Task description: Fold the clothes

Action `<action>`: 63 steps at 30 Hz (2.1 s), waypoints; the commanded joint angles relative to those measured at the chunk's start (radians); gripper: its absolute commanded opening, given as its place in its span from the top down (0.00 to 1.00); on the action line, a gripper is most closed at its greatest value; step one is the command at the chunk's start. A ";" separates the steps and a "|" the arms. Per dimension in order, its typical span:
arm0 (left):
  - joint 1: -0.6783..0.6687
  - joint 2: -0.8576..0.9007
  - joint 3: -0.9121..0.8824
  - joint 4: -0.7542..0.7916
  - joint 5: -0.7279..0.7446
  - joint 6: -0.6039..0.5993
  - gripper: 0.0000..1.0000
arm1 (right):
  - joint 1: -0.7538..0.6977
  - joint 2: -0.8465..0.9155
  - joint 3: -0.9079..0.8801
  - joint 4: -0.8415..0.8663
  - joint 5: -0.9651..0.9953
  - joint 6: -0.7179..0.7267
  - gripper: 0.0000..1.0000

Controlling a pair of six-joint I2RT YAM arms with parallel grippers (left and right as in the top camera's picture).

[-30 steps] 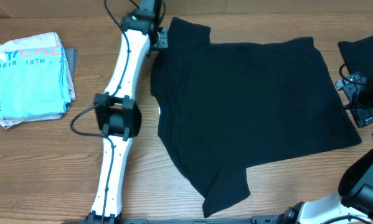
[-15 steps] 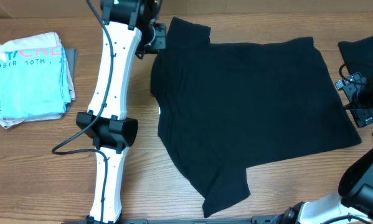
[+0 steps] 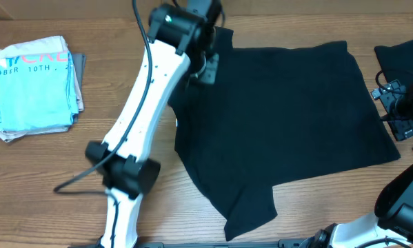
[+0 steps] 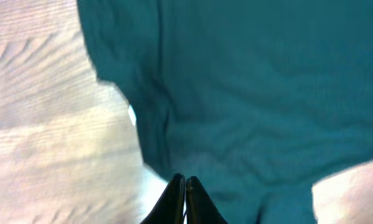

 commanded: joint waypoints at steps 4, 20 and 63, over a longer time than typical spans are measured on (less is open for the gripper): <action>-0.016 -0.179 -0.301 -0.001 -0.089 -0.087 0.90 | 0.000 -0.004 0.008 0.003 0.001 -0.004 0.00; 0.016 -0.200 -1.061 0.583 0.167 -0.127 0.93 | 0.000 -0.004 0.008 0.003 0.001 -0.004 0.00; 0.311 -0.293 -1.279 0.741 0.077 -0.142 0.85 | 0.000 -0.004 0.008 0.003 0.001 -0.004 0.00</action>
